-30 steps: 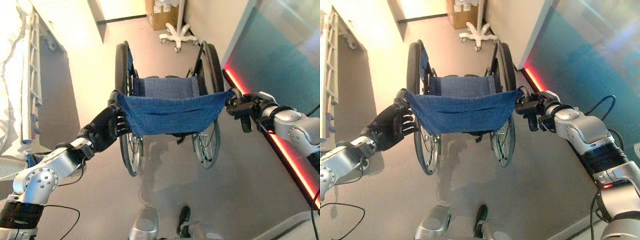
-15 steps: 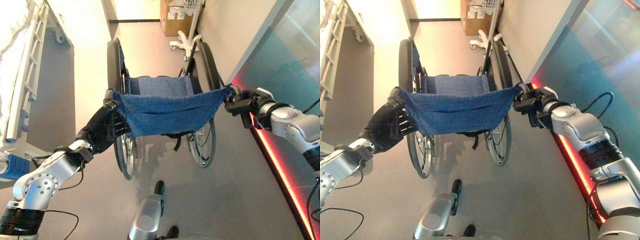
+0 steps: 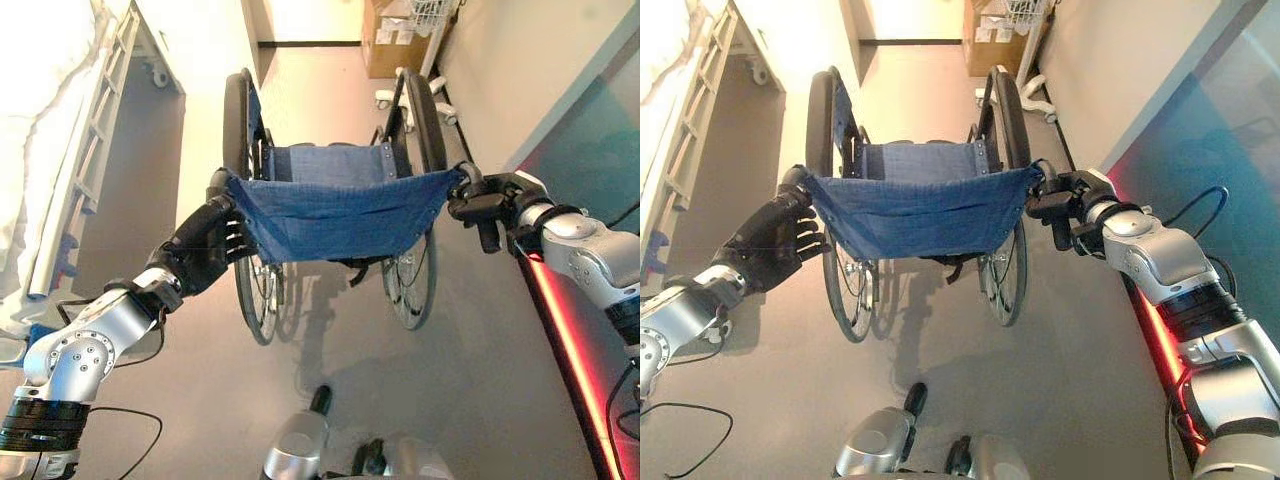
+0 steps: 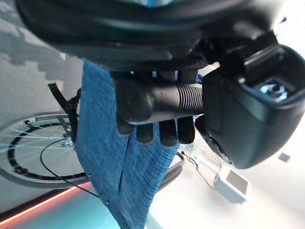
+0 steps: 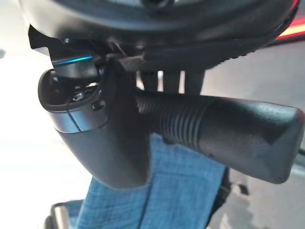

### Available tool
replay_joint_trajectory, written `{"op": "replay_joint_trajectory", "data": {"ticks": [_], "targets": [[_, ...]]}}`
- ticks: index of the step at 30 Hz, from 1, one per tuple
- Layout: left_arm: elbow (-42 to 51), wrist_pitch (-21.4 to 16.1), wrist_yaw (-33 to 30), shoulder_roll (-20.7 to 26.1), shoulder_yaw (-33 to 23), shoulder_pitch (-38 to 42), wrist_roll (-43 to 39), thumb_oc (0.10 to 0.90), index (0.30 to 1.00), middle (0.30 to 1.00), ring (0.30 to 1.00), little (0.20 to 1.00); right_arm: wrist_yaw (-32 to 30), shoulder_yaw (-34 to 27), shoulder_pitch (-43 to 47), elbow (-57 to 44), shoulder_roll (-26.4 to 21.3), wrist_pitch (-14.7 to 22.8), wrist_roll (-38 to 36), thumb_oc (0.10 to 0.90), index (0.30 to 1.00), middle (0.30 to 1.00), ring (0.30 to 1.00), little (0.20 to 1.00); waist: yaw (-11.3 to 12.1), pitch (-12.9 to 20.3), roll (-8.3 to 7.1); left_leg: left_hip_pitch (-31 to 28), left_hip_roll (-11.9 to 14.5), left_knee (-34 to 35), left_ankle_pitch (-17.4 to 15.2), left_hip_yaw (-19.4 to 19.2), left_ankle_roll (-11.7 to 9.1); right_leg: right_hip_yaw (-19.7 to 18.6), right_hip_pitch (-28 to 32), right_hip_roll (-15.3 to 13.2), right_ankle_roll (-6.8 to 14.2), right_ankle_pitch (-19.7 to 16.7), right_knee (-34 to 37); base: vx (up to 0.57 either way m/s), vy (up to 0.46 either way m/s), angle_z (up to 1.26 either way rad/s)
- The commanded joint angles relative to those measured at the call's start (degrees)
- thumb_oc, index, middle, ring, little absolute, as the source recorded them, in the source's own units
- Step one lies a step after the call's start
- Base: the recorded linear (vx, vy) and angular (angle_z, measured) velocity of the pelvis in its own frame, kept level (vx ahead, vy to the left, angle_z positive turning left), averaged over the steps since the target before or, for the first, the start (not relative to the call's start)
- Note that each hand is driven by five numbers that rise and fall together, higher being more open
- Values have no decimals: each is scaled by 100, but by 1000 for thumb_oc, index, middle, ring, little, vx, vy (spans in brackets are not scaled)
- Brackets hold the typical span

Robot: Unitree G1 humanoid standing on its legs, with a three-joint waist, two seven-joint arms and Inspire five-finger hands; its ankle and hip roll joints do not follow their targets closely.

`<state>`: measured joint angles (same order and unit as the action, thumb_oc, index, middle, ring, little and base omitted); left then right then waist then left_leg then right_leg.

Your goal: Push the wheelchair next to the bed

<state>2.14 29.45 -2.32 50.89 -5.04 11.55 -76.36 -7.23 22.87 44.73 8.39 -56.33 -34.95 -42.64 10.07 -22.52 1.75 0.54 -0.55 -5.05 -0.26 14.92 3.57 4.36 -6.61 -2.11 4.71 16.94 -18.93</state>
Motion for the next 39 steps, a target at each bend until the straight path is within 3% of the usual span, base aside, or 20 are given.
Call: {"op": "replay_joint_trajectory", "data": {"ticks": [1, 4, 6, 8, 10, 12, 13, 16, 17, 18, 19, 21, 22, 24, 25, 27, 31, 34, 37, 39], "targets": [[137, -1181, 93, 959, -38, 774, -537, 400, 300, 300, 300, 300, 556, 156, 488, -384, 191, 1389, -271, 400, 300, 300, 300, 300, 48, 1120, -511, 352, -636, -820, -562, -715, -109, -49, 93, -840, 445, -2526, 1701, 310, -423, 97], [140, -1117, 5, 1012, -52, 814, -402, 400, 300, 300, 300, 300, 269, 121, 787, -760, 94, 991, -738, 400, 300, 300, 300, 300, -30, 1085, -639, -40, -304, -768, -893, -394, -200, -234, -203, -996, 648, -2940, 2094, 461, -494, 113], [195, -1055, 111, 930, -226, 608, -270, 400, 300, 300, 300, 300, 260, 111, 912, -787, 22, 826, -888, 400, 300, 300, 300, 300, 4, 1144, -770, -111, -175, -819, -969, -310, -249, -229, -73, -932, 690, -2801, 1945, 396, -361, 113], [239, -1113, 198, 854, -286, 435, -217, 400, 300, 300, 300, 300, 322, 172, 949, -702, -26, 846, -924, 400, 300, 300, 300, 300, 29, 1215, -814, -78, -79, -918, -832, -224, -324, -202, 48, -840, 672, -2667, 1809, 381, -307, 124], [498, -1069, 141, 839, -477, 188, -348, 400, 300, 300, 300, 300, 400, 223, 937, -585, -67, 869, -947, 400, 300, 300, 300, 300, 28, 1299, -853, -136, 222, -1115, -525, -221, -524, -67, 90, -659, 478, -2322, 1548, 366, -268, 62], [602, -1040, 69, 788, -589, 52, -375, 400, 300, 300, 300, 300, 463, 269, 934, -559, -71, 881, -955, 400, 300, 300, 300, 300, 35, 1332, -863, -130, 360, -1307, -271, -278, -613, 81, 136, -573, 341, -2174, 1465, 252, -240, 21], [694, -983, -13, 702, -685, -75, -358, 400, 300, 300, 300, 300, 494, 365, 947, -537, -63, 910, -904, 400, 300, 300, 300, 300, 40, 1319, -891, 62, 444, -1856, 155, -454, -641, 214, 220, -451, 158, -2049, 1393, 239, -285, 15], [767, -1017, -41, 645, -771, -270, -374, 400, 300, 300, 300, 300, 458, 507, 944, -581, -49, 1019, -834, 400, 300, 300, 300, 300, 14, 1238, -962, 633, 435, -2986, 506, -904, -579, 421, 400, -291, -138, -1923, 1349, 197, -269, 11], [767, -1017, -41, 645, -774, -273, -373, 400, 300, 300, 300, 300, 456, 510, 947, -582, -48, 1018, -834, 400, 300, 300, 300, 300, 6, 1244, -954, 657, 440, -3017, 494, -894, -580, 428, 392, -284, -139, -1922, 1345, 246, -271, 24], [753, -1027, -38, 580, -776, -277, -350, 400, 300, 300, 300, 300, 430, 517, 943, -643, 5, 985, -797, 400, 300, 300, 300, 300, 13, 1173, -952, 1014, 357, -3531, 533, -1118, -553, 528, 548, -146, -307, -1834, 1319, 233, -201, 46], [733, -1007, -35, 531, -783, -262, -312, 400, 300, 300, 300, 300, 435, 503, 941, -663, 28, 953, -777, 400, 300, 300, 300, 300, 33, 1148, -939, 1118, 275, -3577, 482, -1128, -529, 572, 620, -99, -332, -1807, 1316, 301, -225, 55], [675, -961, -60, 470, -817, -215, -261, 400, 300, 300, 300, 300, 402, 466, 893, -792, 139, 830, -662, 400, 300, 300, 300, 300, 132, 1107, -845, 1136, -162, -3073, 260, -1197, -442, 606, 814, 38, -294, -1713, 1328, 271, -75, 33], [634, -959, -48, 475, -827, -201, -255, 400, 300, 300, 300, 300, 370, 481, 892, -816, 210, 797, -601, 400, 300, 300, 300, 300, 147, 1112, -790, 1098, -200, -2748, 287, -1319, -459, 646, 871, 113, -289, -1671, 1335, 308, -62, 15], [502, -977, 41, 507, -808, -146, -179, 400, 300, 300, 300, 300, 295, 503, 896, -759, 403, 742, -491, 400, 300, 300, 300, 300, 181, 1121, -682, 998, 31, -1709, 566, -1843, -578, 923, 1131, 267, -335, -1491, 1374, 312, -51, 0], [476, -993, 49, 511, -785, -123, -135, 400, 300, 300, 300, 300, 289, 501, 902, -731, 442, 735, -465, 400, 300, 300, 300, 300, 195, 1120, -671, 1006, 61, -1538, 623, -1896, -597, 974, 1182, 280, -346, -1456, 1386, 343, -20, -9], [394, -1001, 43, 458, -692, -100, 95, 400, 300, 300, 300, 300, 206, 543, 844, -680, 570, 765, -445, 400, 300, 300, 300, 300, 342, 1145, -530, 1196, 111, -419, 1127, -1872, -786, 1043, 1542, 491, -371, -1240, 1485, 393, 5, -3], [284, -991, 89, 444, -597, -76, 136, 400, 300, 300, 300, 300, 272, 533, 649, -655, 599, 848, -353, 400, 300, 300, 300, 300, 435, 1124, -384, 1309, 224, 736, 1762, -1980, -987, 981, 1993, 691, -422, -1005, 1559, 440, 53, 7], [204, -909, 53, 468, -569, 80, 89, 400, 300, 300, 300, 300, 428, 498, 489, -631, 581, 908, -235, 400, 300, 300, 300, 300, 425, 1168, -326, 1320, 236, 827, 1710, -2124, -954, 957, 2111, 671, -415, -796, 1408, 438, 109, 0], [-83, -788, 85, 580, -467, 399, 44, 400, 300, 300, 300, 300, 583, 452, 418, -557, 609, 915, -98, 400, 300, 300, 300, 300, 441, 1308, -354, 1298, 147, 360, 1200, -2075, -746, 1042, 2152, 451, -323, -536, 1047, 425, 164, 3], [-214, -766, 148, 607, -428, 504, 24, 400, 300, 300, 300, 300, 617, 417, 388, -527, 619, 930, -70, 400, 300, 300, 300, 300, 466, 1351, -387, 1328, 64, 142, 1030, -2011, -639, 1046, 2167, 373, -266, -454, 903, 396, 188, -4]]}}
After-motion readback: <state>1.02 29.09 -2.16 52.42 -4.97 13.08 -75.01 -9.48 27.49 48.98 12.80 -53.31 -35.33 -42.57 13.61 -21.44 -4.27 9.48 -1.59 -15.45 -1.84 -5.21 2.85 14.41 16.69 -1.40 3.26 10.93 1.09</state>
